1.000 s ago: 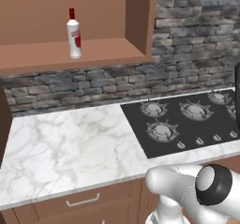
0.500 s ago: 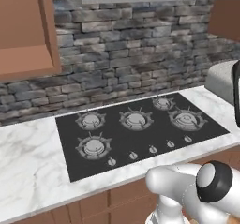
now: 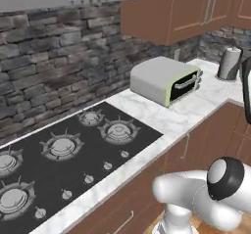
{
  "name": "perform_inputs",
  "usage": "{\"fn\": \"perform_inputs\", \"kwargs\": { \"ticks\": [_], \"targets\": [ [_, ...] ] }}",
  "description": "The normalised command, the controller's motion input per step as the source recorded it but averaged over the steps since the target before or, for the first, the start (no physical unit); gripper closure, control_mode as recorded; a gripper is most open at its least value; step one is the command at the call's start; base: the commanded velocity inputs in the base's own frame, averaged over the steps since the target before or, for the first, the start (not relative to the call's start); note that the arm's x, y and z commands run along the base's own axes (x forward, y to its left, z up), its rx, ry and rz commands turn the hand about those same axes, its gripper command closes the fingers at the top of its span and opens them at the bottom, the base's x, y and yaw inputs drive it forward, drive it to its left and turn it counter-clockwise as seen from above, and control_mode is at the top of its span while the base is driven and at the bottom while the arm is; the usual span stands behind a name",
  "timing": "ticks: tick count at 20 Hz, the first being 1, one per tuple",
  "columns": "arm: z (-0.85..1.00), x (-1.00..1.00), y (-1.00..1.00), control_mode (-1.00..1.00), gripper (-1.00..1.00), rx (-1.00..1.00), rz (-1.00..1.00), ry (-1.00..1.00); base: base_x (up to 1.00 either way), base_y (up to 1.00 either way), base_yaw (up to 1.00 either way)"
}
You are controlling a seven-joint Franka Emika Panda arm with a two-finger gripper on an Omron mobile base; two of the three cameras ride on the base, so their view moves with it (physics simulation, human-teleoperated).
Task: There is a bowl on the dining counter. Grab a lemon wedge from the fridge and place it in the bowl. Then get the liquor bottle and glass cup from the cabinet and place them next to the bowl.
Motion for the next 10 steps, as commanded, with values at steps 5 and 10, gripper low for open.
{"fn": "perform_inputs", "kwargs": {
  "ticks": [5, 10],
  "targets": [
    [0.0, 0.0, 0.0, 1.0, 1.0, 0.0, 0.0, 0.0, 0.0, -0.84, -0.7],
    [0.0, 0.0, 0.0, 1.0, 1.0, 0.0, 0.0, 0.0, 0.0, -0.8, -0.7]
  ]
}}
